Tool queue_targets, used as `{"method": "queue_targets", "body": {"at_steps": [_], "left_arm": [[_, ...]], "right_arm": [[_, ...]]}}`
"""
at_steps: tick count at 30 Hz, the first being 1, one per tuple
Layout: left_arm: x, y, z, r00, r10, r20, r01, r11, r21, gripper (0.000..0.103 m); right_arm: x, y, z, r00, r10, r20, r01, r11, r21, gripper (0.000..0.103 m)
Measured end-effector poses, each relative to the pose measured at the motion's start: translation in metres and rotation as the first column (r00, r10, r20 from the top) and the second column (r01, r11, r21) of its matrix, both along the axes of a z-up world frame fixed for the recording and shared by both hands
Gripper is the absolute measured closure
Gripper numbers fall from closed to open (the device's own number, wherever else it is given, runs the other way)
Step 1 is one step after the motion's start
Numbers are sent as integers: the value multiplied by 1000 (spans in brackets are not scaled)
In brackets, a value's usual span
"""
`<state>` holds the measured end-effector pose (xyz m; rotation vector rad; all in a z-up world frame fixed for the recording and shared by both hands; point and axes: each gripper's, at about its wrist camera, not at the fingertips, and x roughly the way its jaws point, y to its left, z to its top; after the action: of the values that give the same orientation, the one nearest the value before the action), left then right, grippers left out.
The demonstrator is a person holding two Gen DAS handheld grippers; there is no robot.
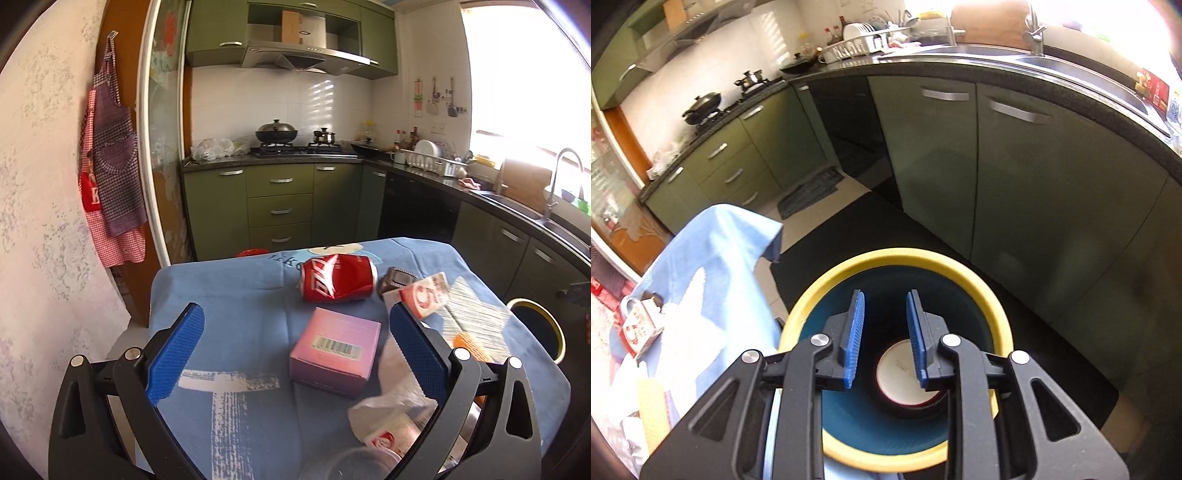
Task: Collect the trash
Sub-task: 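Grasp the clear plastic cup with the left tool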
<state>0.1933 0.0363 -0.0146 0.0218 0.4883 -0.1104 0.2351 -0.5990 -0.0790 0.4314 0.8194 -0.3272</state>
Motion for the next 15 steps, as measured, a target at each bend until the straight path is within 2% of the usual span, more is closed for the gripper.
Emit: {"method": "queue_targets", "body": {"at_steps": [5, 10, 15], "left_arm": [[-35, -10, 4, 996, -91, -14, 91, 996, 5, 4], [-61, -21, -2, 983, -176, -42, 178, 983, 41, 4], [-70, -29, -21, 979, -179, -93, 185, 981, 62, 4]], "right_arm": [[-14, 15, 5, 999, 32, 21, -32, 999, 7, 74], [-21, 26, 7, 998, 56, 22, -56, 998, 4, 73], [-31, 39, 9, 996, 81, 28, -81, 997, -6, 71]]}}
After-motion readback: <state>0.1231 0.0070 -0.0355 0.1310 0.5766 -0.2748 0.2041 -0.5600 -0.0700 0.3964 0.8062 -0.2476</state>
